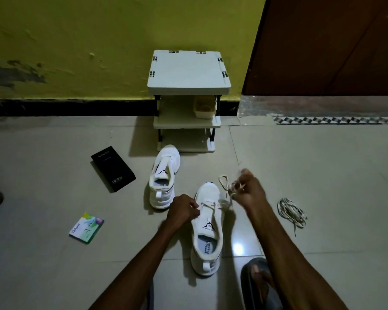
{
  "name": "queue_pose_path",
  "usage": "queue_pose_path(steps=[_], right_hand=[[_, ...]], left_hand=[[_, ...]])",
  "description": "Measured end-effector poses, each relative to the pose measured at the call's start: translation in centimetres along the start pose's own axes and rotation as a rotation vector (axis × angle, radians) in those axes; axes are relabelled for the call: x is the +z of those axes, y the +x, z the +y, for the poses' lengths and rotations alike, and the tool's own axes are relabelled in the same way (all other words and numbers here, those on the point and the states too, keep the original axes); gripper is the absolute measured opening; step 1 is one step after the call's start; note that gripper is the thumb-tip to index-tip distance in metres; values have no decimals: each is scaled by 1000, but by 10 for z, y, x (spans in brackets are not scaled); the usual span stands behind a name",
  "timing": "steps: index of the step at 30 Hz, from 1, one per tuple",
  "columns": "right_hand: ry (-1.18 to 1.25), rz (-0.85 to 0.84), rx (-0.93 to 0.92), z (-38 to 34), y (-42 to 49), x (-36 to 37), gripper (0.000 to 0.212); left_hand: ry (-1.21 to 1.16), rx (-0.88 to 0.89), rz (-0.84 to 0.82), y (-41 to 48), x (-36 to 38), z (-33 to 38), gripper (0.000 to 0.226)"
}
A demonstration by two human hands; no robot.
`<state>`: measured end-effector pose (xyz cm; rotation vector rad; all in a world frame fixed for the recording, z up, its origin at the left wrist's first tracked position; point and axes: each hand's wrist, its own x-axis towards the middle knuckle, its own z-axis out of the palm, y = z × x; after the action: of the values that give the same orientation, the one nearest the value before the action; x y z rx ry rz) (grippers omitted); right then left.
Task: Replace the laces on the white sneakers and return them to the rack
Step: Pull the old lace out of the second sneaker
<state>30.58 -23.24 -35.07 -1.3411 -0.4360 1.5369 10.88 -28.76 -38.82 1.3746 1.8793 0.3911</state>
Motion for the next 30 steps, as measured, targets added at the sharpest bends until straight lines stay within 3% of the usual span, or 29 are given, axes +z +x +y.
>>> queue_pose_path(steps=[3, 4, 7, 10, 12, 14, 17, 19, 21, 25, 30], right_hand=[[603, -116, 155, -30, 10, -16, 13], [628, -142, 182, -39, 10, -14, 16], [-6, -167, 88, -51, 3, 2, 20], [-602, -76, -6, -31, -2, 14, 11], [-935, -73, -100, -10, 1, 13, 15], [-1444, -71, -208, 6, -1, 12, 20], [-1729, -58, -264, 18, -8, 13, 35], [-1759, -161, -161, 22, -13, 16, 43], [-1753, -228, -109, 29, -18, 18, 35], [-1606, -151, -190, 40, -15, 10, 11], [-1160, -13, -66, 50, -13, -10, 29]], left_hand=[[18, 3, -11, 1, 1, 0, 23], [27, 4, -15, 1, 0, 0, 23], [23, 2, -31, 2, -2, 0, 19], [23, -1, -51, 1, -3, 3, 17], [57, 56, -9, 1, 0, 6, 24], [109, 177, 21, 0, 7, 9, 35], [245, 294, -8, 2, 21, 14, 41], [346, 341, -9, 6, 26, 17, 40], [381, 362, -1, 9, 27, 18, 33], [396, 396, 64, 14, 26, 21, 21], [384, 418, 153, 15, 34, 20, 22]])
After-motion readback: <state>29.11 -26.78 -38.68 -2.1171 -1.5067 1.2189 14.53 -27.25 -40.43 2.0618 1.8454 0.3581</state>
